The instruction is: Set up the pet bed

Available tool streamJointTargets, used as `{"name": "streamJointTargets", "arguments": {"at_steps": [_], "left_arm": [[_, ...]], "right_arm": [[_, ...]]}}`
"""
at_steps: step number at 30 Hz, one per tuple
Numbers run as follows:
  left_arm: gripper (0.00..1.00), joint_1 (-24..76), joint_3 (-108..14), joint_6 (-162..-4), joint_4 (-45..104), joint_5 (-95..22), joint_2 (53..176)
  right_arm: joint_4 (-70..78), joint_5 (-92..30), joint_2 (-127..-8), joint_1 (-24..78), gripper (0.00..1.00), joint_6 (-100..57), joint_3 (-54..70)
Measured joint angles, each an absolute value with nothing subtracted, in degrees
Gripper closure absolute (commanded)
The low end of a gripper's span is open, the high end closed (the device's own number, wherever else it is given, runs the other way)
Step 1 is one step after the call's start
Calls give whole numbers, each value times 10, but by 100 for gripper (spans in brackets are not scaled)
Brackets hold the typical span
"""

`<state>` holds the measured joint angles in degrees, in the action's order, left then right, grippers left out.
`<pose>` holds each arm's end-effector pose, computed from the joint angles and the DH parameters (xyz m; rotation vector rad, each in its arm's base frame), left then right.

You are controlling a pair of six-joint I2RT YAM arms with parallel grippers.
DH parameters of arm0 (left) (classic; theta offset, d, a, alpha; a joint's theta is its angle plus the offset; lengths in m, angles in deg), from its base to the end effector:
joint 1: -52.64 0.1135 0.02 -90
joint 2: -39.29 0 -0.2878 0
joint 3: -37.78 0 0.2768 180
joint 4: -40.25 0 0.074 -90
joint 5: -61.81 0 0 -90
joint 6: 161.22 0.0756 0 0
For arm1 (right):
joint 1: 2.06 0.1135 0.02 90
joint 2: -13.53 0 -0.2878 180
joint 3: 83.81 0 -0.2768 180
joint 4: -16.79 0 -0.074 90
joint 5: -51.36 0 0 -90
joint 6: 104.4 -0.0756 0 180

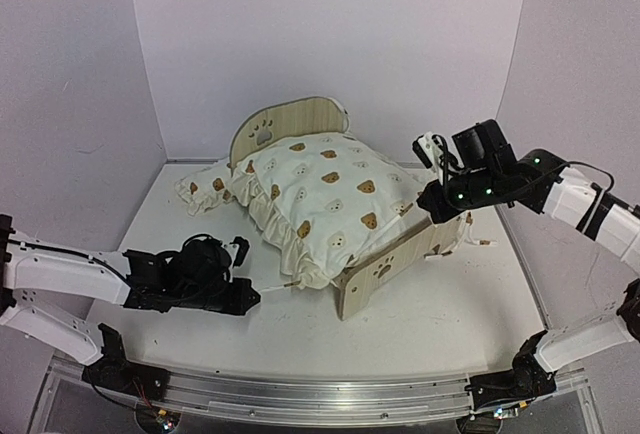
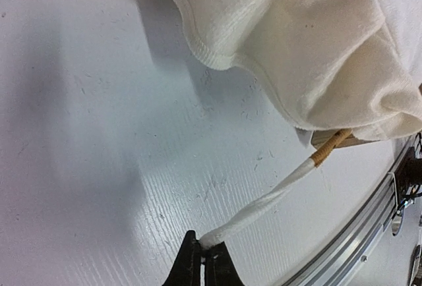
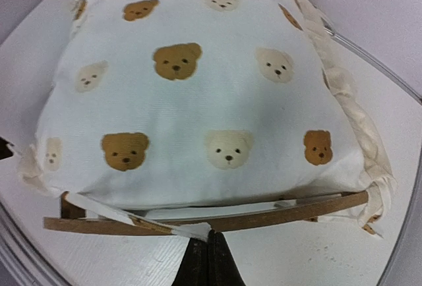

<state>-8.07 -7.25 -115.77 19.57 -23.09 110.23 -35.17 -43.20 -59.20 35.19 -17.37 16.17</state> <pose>0.1417 -0.2388 0.1561 0.3097 2.4992 -0.7285 0.2547 0.1861 0.3184 -0.6583 2.2677 0.2507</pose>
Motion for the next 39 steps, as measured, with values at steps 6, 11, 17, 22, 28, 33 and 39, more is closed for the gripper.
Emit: {"name": "streamJointTargets", "arguments": {"at_steps": [6, 11, 17, 22, 28, 33, 39], "left_arm": [[85, -80, -66, -1176, 149, -204, 1071], [65, -79, -65, -1178, 117, -201, 1094], [32, -79, -65, -1175, 98, -203, 1095], [16, -66, -72, -1159, 81, -183, 1012], [9, -13, -149, -1132, 70, -176, 972], [8, 1, -210, -1117, 83, -182, 985], [9, 47, -234, -1124, 170, -268, 1063]], "right_arm": [[-372, -264, -592, 348, 100, -172, 122], [-371, -161, -591, 369, 100, -177, 122], [-345, -81, -613, 514, 94, -204, 133], [-285, -45, -683, 627, 48, -258, 183], [-340, -147, -729, 614, 12, -276, 123], [-358, -228, -687, 420, 5, -258, 56], [-374, -241, -693, 124, 4, -251, 30]]}}
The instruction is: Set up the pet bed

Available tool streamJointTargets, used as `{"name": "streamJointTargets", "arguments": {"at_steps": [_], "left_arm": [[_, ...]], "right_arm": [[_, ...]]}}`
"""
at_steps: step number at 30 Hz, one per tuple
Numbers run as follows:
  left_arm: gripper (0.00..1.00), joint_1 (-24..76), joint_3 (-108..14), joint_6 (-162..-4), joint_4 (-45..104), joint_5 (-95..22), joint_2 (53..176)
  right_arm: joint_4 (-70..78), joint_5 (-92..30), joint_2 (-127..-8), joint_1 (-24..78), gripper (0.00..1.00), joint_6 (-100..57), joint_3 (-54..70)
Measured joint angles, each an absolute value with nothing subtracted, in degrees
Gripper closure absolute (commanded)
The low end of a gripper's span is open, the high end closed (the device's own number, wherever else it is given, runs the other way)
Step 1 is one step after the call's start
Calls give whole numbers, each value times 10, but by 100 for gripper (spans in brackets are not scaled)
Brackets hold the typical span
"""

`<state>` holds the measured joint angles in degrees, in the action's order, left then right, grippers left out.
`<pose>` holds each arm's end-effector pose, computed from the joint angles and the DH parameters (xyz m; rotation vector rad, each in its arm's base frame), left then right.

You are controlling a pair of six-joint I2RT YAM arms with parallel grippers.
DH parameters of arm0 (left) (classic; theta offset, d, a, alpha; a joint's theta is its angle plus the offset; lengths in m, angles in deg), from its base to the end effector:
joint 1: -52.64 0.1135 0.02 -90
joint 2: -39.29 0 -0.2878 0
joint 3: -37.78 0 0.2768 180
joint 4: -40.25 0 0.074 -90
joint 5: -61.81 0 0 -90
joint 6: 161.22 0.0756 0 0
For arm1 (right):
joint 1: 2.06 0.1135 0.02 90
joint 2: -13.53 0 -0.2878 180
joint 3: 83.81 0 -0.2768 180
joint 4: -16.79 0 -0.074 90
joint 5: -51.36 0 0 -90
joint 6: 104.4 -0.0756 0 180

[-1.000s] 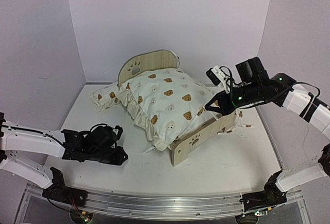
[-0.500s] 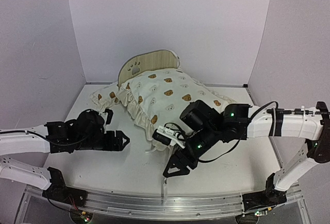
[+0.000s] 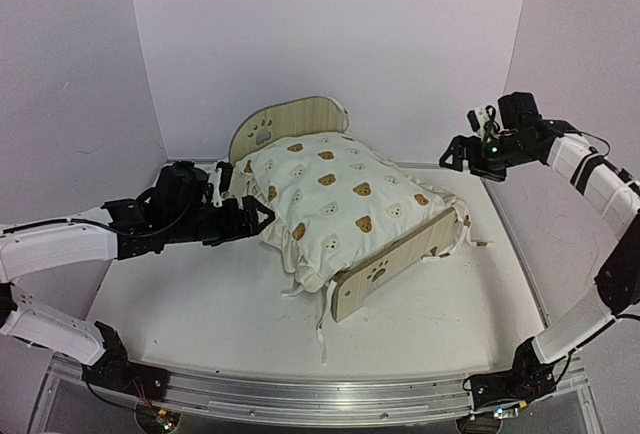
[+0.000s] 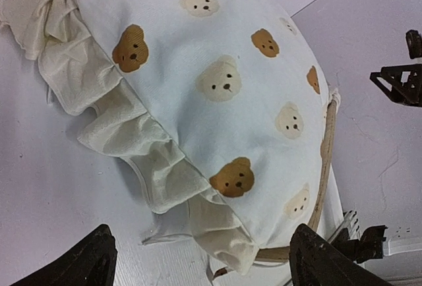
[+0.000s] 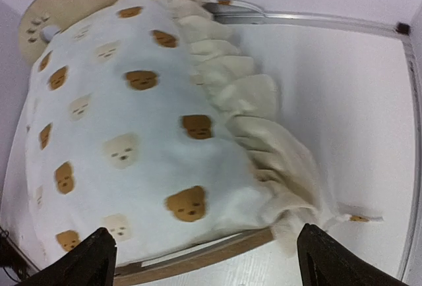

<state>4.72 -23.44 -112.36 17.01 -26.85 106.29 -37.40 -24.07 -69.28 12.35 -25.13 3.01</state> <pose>0.2116 -0.2317 0.2780 0.1156 2.2091 -0.8950 0.3463 0.1086 0.3470 -0.2042 2.3533 0.5131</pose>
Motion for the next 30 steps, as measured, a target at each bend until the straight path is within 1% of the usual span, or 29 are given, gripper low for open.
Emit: {"name": "streamJointTargets", "arguments": {"at_steps": [2, 4, 7, 11, 13, 14, 21, 24, 26, 30], "left_arm": [[9, 62, -234, -1137, 199, -292, 1096], [8, 70, -235, -1149, 232, -311, 1132], [8, 72, -252, -1159, 268, -339, 1195], [8, 72, -297, -1157, 297, -372, 1275], [8, 72, -318, -1151, 307, -386, 1304], [8, 72, -326, -1147, 312, -390, 1314], [8, 72, -341, -1131, 329, -396, 1347], [8, 73, -352, -1127, 327, -396, 1368], [9, 75, -359, -1125, 320, -396, 1379], [9, 79, -372, -1117, 301, -395, 1394]], "right_arm": [[-377, -224, -713, 62, 5, -255, 30], [-376, -207, -739, 25, 5, -259, 30], [-375, -200, -781, 3, 11, -263, 30], [-364, -176, -822, 2, 12, -269, 33], [-340, -155, -825, 2, 17, -269, 46], [-333, -143, -825, 2, 17, -269, 49], [-275, -75, -838, 2, 21, -262, 62], [-259, -66, -839, 2, 22, -262, 92], [-236, -62, -839, 3, 24, -259, 111], [-195, -64, -824, 6, 25, -258, 143]]}}
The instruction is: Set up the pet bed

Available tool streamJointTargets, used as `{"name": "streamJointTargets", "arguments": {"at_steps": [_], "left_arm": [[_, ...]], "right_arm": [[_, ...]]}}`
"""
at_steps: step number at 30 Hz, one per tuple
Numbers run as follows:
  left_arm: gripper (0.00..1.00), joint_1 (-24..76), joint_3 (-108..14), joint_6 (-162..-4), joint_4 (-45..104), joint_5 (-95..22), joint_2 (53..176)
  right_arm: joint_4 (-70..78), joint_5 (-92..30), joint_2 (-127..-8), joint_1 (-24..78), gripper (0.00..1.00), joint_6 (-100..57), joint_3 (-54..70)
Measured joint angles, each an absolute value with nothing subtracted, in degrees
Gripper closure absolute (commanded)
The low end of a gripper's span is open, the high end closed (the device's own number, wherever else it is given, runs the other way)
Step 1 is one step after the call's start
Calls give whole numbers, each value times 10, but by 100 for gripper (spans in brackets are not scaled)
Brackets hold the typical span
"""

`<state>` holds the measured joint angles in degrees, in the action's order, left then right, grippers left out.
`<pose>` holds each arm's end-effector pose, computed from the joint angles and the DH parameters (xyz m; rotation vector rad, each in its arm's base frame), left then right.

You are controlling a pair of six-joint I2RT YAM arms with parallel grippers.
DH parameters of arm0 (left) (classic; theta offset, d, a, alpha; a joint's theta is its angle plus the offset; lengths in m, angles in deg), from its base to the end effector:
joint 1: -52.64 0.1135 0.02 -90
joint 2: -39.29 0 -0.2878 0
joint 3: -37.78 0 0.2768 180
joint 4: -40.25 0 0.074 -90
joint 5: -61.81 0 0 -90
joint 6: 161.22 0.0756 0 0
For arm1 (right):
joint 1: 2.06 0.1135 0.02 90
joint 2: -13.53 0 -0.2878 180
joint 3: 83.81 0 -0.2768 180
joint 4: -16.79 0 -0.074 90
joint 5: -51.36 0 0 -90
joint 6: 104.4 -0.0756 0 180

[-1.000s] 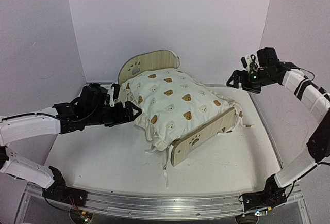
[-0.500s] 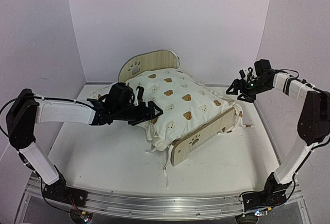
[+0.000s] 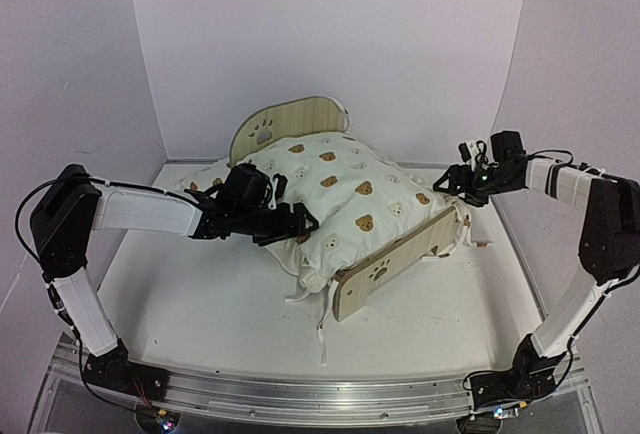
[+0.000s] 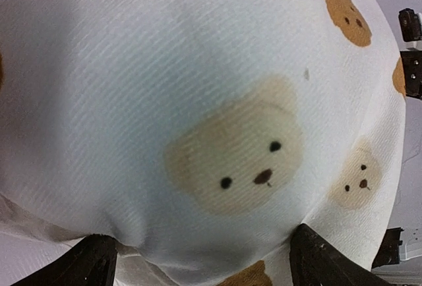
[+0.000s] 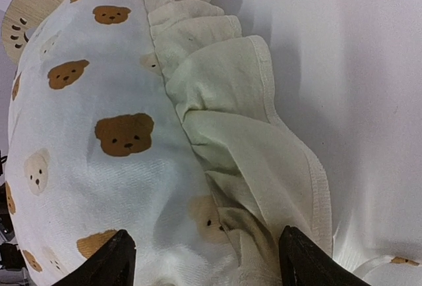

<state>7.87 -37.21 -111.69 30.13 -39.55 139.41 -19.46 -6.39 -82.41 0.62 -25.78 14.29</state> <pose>0.3034 -0.3219 0.1938 0.2111 2.3664 -1.0056 0.4041 0.0593 0.2265 -0.0680 2.4204 0.7974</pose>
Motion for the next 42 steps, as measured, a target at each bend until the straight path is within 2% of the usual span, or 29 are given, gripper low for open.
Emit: {"name": "streamJointTargets", "arguments": {"at_steps": [4, 10, 13, 16, 20, 25, 28, 30, 32, 36, 42], "left_arm": [[9, 80, -380, -1114, 290, -396, 1399], [11, 80, -409, -1103, 262, -403, 1417], [13, 80, -437, -1102, 250, -427, 1442], [13, 71, -448, -1103, 261, -440, 1457], [12, 69, -423, -1102, 299, -426, 1447], [10, 75, -337, -1107, 312, -414, 1366], [15, 78, -320, -1132, 315, -415, 1326], [22, 82, -320, -1158, 328, -415, 1312], [26, 85, -320, -1189, 344, -414, 1309], [18, 94, -321, -1233, 388, -409, 1322], [18, 97, -361, -1237, 453, -413, 1390]], "right_arm": [[-160, -70, -777, 43, 25, -271, 191], [-151, -45, -623, 184, 24, -356, 330], [-169, -30, -533, 217, 15, -416, 408], [-243, -69, -508, 220, 8, -428, 400], [-337, -170, -559, 191, 2, -394, 259], [-353, -240, -683, 64, 2, -335, 65], [-353, -243, -812, 15, 2, -317, -50], [-348, -240, -906, 0, 3, -310, -114], [-353, -226, -977, -4, 7, -308, -150], [-374, -163, -1082, -9, 11, -310, -191], [-365, -68, -1076, -17, 19, -296, -157]]}}
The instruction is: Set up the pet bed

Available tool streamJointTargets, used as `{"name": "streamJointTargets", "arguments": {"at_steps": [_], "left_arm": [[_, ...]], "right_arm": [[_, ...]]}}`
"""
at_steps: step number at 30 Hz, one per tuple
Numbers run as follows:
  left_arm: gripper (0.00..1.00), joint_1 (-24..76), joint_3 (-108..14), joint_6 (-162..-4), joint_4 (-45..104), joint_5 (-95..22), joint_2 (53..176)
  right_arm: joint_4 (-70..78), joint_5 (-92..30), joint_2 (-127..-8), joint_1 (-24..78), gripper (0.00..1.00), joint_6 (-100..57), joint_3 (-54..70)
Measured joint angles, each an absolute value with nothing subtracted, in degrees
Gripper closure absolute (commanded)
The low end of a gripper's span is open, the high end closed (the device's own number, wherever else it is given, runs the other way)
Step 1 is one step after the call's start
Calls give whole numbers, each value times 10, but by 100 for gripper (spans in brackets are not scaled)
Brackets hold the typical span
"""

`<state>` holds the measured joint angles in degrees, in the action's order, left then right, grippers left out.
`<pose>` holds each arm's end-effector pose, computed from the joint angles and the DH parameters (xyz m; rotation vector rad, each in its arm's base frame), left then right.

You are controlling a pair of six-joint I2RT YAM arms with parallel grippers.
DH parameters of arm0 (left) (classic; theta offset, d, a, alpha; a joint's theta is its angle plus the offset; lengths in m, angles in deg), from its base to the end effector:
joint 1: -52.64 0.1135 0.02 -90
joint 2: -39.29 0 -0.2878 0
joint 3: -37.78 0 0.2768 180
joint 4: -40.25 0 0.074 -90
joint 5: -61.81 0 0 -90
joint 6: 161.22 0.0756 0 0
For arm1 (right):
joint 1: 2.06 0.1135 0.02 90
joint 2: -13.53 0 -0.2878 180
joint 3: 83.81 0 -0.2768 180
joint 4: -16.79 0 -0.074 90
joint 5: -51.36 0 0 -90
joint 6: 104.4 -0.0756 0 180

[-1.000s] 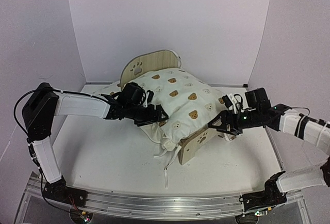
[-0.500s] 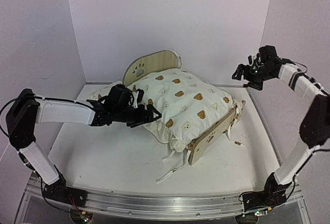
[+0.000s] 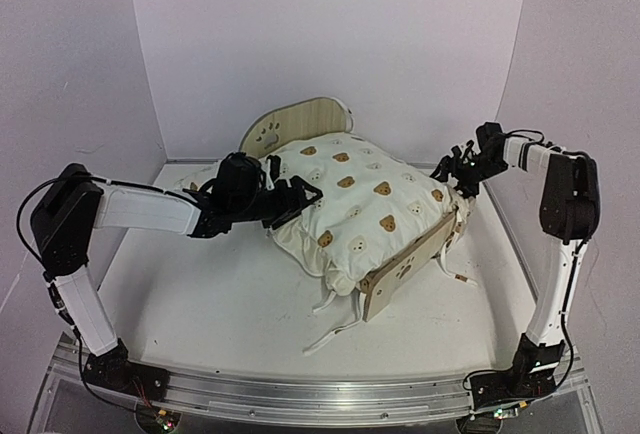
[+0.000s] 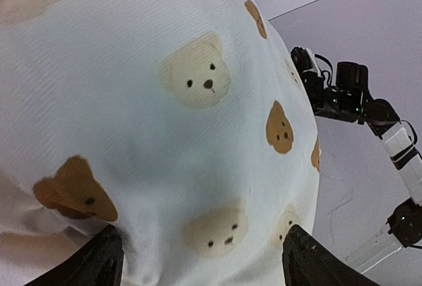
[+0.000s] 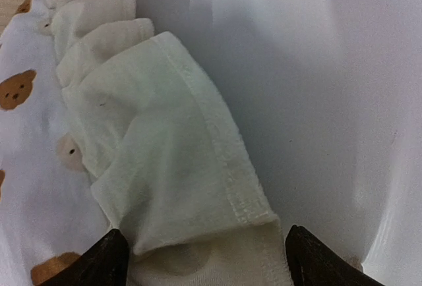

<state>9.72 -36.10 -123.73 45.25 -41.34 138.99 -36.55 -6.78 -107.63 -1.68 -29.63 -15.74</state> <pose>0.3220 -0.3229 0.2242 -0.0095 2.1672 -1.2697 0.5055 0.0433 0.1927 0.1580 2.6276 0.8296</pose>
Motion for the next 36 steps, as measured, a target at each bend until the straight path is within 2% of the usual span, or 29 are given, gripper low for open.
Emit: {"name": "streamJointTargets", "arguments": {"at_steps": [5, 11, 15, 19, 22, 24, 26, 30, 32, 36], "left_arm": [[18, 99, -420, -1236, 488, -427, 1469], [18, 110, -467, -1228, 518, -433, 1515], [19, 115, -498, -1216, 527, -445, 1552], [23, 135, -524, -1204, 529, -464, 1598], [21, 156, -530, -1190, 531, -494, 1614], [18, 163, -514, -1172, 523, -497, 1599], [14, 166, -486, -1143, 488, -487, 1556], [11, 165, -464, -1074, 356, -445, 1435], [10, 161, -471, -1041, 288, -428, 1372], [8, 154, -487, -1005, 199, -402, 1275]], "right_arm": [[-306, 15, -956, -22, 21, -291, 25], [-232, 16, -767, -12, 20, -315, 256], [-134, -15, -632, 91, 19, -402, 402], [-9, -80, -575, 228, 18, -488, 472], [43, -144, -566, 270, 16, -540, 486], [35, -178, -567, 292, 10, -548, 479], [-12, -207, -567, 308, 4, -540, 447], [-128, -196, -563, 318, 3, -514, 355], [-166, -170, -567, 300, 2, -498, 314], [-211, -143, -642, 191, 2, -460, 216]]}}
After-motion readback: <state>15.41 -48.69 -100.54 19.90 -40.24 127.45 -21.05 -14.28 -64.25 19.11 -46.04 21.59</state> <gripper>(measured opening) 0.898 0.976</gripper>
